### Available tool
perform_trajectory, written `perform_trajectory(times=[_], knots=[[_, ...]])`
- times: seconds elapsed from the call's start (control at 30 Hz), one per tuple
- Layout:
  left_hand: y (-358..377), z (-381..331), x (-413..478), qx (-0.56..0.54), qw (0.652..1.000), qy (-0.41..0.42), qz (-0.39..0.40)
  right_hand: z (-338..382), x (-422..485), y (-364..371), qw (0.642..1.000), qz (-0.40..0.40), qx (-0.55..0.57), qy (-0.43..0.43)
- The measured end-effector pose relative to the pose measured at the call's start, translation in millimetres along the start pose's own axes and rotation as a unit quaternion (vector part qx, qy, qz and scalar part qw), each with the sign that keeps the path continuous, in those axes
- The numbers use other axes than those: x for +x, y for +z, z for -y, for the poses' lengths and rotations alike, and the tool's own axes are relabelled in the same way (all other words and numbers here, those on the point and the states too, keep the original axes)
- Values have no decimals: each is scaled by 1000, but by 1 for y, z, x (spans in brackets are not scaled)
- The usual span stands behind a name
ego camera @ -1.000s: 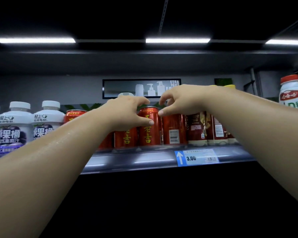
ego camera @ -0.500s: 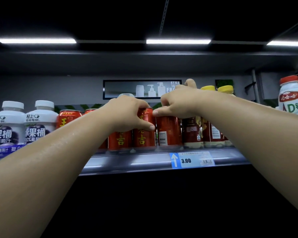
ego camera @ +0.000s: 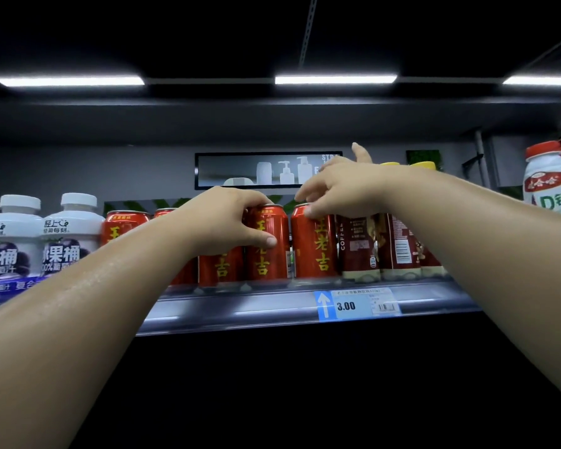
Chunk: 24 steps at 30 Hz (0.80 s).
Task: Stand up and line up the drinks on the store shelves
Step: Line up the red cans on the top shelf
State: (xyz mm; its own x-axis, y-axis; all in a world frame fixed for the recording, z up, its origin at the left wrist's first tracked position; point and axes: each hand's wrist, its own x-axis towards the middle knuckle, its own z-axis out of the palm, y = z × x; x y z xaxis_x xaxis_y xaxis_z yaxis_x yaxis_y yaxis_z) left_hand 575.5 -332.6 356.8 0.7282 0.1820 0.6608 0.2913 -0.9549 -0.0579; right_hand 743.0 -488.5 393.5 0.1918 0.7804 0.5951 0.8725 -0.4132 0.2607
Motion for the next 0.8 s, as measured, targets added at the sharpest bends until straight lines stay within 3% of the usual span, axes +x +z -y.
perform_trajectory(times=[0.43, 0.57, 0.8], knots=[[4, -12, -2, 39, 999, -25, -28, 3, -23, 6, 999, -25, -1, -26], [11, -31, 0, 61, 996, -21, -65, -8, -48, 4, 982, -151, 108, -6], [28, -86, 10, -72, 992, 14, -105, -62, -118, 36, 898, -338, 278, 50]])
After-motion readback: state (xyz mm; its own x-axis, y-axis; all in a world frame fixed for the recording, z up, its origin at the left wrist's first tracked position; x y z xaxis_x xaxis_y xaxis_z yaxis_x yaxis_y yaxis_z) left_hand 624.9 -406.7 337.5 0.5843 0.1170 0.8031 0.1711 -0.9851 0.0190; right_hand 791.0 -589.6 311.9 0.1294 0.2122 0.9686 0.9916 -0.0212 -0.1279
